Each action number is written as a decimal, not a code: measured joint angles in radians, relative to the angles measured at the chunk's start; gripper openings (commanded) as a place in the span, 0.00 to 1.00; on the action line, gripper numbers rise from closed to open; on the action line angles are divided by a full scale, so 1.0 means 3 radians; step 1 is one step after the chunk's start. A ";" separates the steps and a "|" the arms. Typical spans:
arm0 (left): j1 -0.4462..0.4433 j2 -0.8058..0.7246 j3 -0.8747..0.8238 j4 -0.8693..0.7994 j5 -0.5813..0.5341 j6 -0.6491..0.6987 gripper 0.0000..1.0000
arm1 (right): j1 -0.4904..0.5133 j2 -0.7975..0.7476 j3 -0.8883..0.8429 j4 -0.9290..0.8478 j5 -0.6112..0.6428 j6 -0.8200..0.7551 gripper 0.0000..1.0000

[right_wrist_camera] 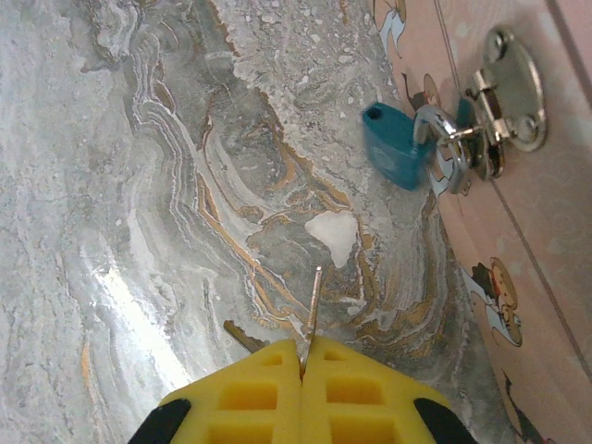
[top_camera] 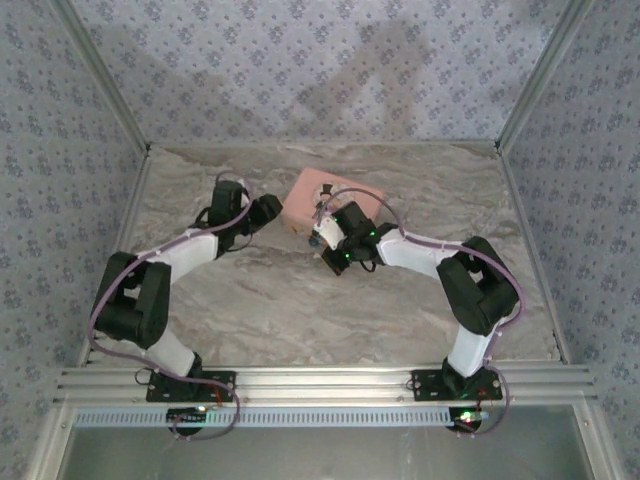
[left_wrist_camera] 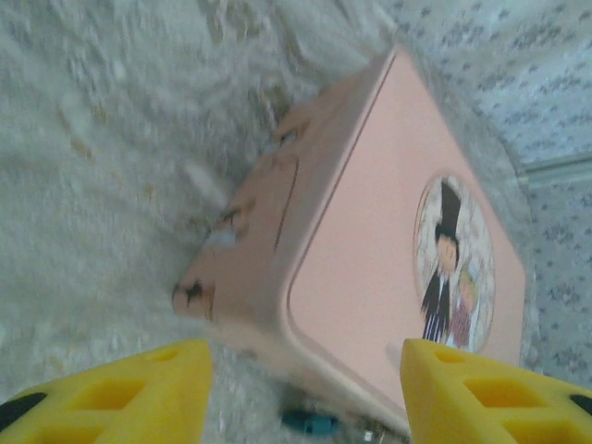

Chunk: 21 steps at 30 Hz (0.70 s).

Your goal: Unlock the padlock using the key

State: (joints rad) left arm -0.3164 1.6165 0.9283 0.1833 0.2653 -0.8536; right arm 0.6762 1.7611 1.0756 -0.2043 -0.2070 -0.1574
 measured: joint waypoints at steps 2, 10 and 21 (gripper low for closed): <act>0.0045 0.0167 0.0230 -0.0032 -0.0001 0.0045 0.56 | 0.0010 0.0005 0.0017 -0.0010 0.0033 -0.0031 0.00; 0.0074 0.0689 0.0776 -0.0191 0.0064 0.0151 0.56 | 0.0020 0.0045 0.0080 0.0042 0.0136 0.0058 0.23; 0.0074 0.0868 0.0918 -0.0315 0.0226 0.0203 0.56 | 0.0209 0.0045 -0.0324 0.0594 0.0534 0.0637 0.37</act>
State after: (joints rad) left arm -0.2943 1.8771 1.2037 0.0887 0.3332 -0.7925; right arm 0.7387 1.7744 0.9783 -0.0261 -0.0467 0.0338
